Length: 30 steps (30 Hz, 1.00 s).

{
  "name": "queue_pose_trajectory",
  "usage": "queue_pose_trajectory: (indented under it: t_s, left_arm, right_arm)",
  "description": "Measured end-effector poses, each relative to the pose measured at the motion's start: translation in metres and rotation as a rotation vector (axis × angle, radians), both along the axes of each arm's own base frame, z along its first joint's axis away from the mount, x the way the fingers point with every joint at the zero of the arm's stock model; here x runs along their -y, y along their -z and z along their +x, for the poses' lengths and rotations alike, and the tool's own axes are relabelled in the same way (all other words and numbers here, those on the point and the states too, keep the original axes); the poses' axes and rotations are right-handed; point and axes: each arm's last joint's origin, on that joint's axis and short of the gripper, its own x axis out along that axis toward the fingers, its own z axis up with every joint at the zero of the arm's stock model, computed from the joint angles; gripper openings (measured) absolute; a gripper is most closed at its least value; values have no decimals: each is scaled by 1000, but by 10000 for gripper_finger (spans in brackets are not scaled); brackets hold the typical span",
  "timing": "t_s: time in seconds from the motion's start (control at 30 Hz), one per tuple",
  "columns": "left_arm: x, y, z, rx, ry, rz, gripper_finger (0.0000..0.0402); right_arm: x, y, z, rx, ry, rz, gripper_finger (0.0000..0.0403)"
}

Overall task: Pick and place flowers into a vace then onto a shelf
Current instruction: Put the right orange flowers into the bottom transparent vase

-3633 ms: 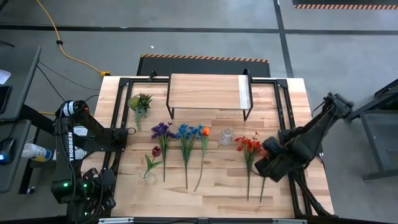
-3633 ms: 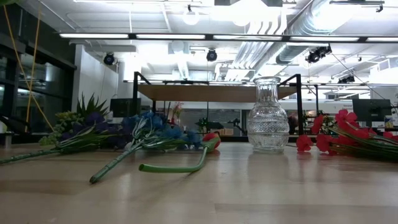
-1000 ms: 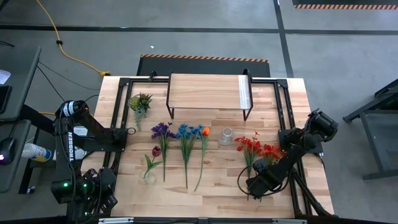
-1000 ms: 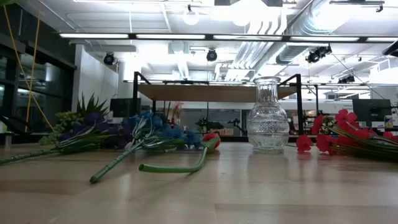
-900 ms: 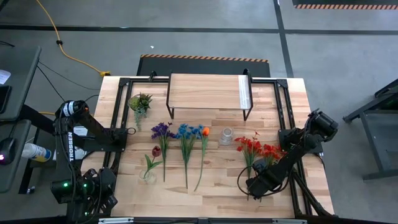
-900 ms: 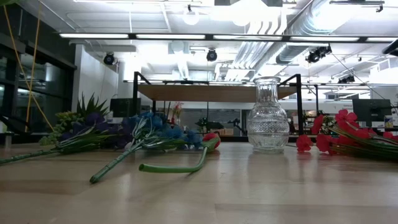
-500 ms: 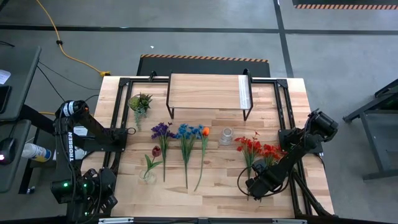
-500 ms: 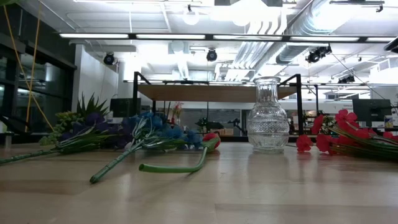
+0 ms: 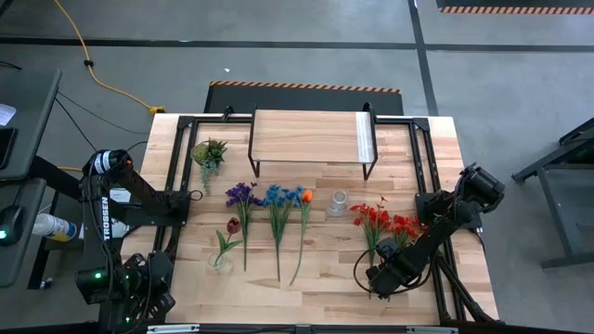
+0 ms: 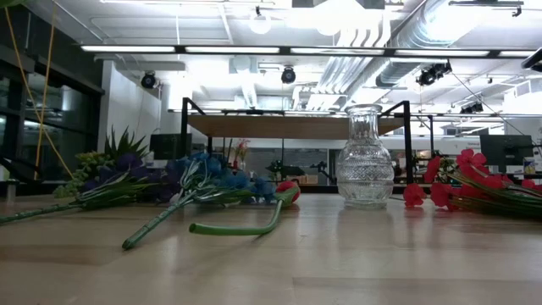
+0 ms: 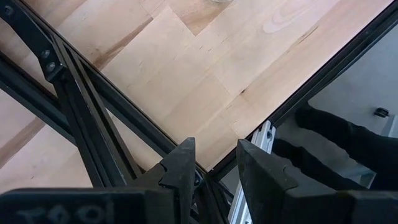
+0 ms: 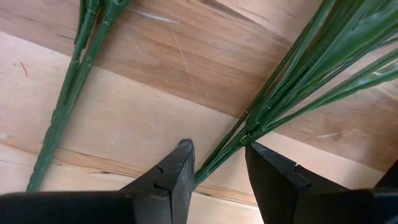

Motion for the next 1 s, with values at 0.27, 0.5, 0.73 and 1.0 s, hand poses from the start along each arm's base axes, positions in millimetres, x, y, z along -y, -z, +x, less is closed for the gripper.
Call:
queue_pose_trajectory:
  t_s: [0.27, 0.5, 0.73, 1.0]
  left_arm:
    - [0, 0, 0, 1, 0, -3, 152]
    - [0, 0, 0, 0, 0, -4, 152]
    - [1, 0, 0, 2, 0, -14, 152]
    - [2, 0, 0, 3, 0, -20, 152]
  right_arm:
    - [-2, 0, 3, 47, -9, 3, 140]
    - [-3, 0, 5, 76, -5, 12, 115]
    - [-4, 0, 7, 93, -7, 17, 89]
    - [-4, 0, 7, 93, -6, 22, 71]
